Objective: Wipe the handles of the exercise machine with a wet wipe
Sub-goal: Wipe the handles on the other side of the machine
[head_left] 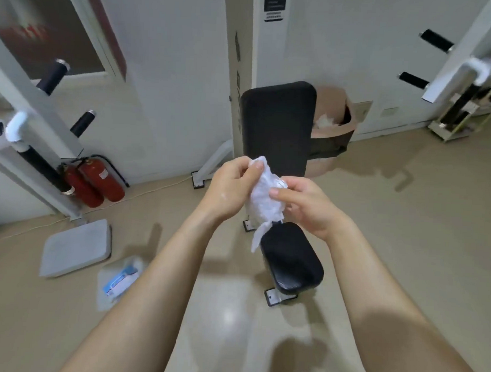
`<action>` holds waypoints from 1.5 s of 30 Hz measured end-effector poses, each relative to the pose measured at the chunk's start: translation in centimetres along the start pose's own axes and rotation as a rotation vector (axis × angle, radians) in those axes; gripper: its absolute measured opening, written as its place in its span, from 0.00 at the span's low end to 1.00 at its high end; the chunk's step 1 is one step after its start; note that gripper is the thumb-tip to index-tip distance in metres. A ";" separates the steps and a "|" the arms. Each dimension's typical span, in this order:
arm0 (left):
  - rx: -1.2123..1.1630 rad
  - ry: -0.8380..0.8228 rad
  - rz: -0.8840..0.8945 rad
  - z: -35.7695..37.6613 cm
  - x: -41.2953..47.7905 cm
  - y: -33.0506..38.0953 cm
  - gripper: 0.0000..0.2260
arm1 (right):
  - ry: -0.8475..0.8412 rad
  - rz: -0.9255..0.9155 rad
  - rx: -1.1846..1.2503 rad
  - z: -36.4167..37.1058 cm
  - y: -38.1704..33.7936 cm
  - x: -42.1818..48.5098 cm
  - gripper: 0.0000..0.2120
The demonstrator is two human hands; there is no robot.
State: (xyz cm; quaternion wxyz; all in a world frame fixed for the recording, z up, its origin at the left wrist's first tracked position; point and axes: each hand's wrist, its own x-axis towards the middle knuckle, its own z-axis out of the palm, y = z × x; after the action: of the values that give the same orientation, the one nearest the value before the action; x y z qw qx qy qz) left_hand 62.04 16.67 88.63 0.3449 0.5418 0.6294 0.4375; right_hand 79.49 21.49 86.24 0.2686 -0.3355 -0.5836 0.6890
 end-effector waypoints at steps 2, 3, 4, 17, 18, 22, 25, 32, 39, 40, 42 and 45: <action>-0.053 0.012 -0.028 5.1 0.6 1.8 0.21 | -0.004 0.005 0.064 -4.5 0.4 -2.0 0.11; -0.099 -0.012 -0.058 7.6 1.0 2.6 0.22 | 0.010 0.008 0.096 -6.7 0.6 -3.1 0.12; -0.149 -0.043 -0.090 9.9 1.4 3.3 0.23 | 0.032 0.013 0.131 -8.9 0.9 -4.0 0.14; -0.214 -0.331 -0.209 29.6 14.8 7.6 0.20 | 0.224 0.116 0.281 -34.0 1.3 -6.3 0.06; -0.204 -0.373 -0.201 30.8 16.4 7.8 0.21 | 0.224 0.109 0.288 -35.8 1.1 -5.8 0.05; -0.209 -0.468 -0.148 36.7 22.6 8.9 0.23 | 0.151 0.175 0.218 -42.1 -0.6 -2.7 0.09; -0.198 -0.508 -0.125 40.5 27.6 10.1 0.25 | 0.232 0.248 0.056 -46.9 -2.0 0.1 0.19; -0.246 -0.814 -0.209 48.2 37.5 11.6 0.11 | 0.411 0.096 0.156 -60.9 -4.5 4.2 0.10; -0.692 -0.654 -0.386 56.4 44.5 9.6 0.14 | 0.572 -0.081 0.180 -74.5 -3.2 7.5 0.15; -0.757 -0.557 -0.416 57.7 45.5 9.4 0.14 | 0.574 -0.097 0.212 -76.4 -2.7 8.0 0.16; -0.856 -0.355 -0.467 60.3 47.6 9.3 0.12 | 0.576 -0.092 0.261 -79.8 -2.0 9.2 0.15; -0.870 -0.142 -0.484 63.7 50.4 9.8 0.10 | 0.534 -0.056 0.319 -84.0 -1.5 10.7 0.12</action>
State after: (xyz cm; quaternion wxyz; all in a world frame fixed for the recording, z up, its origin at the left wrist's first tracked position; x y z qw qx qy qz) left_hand 114.84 77.84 75.54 0.6724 0.2147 0.4712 0.5289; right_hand 137.84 82.35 78.26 0.4804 -0.4419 -0.3858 0.6520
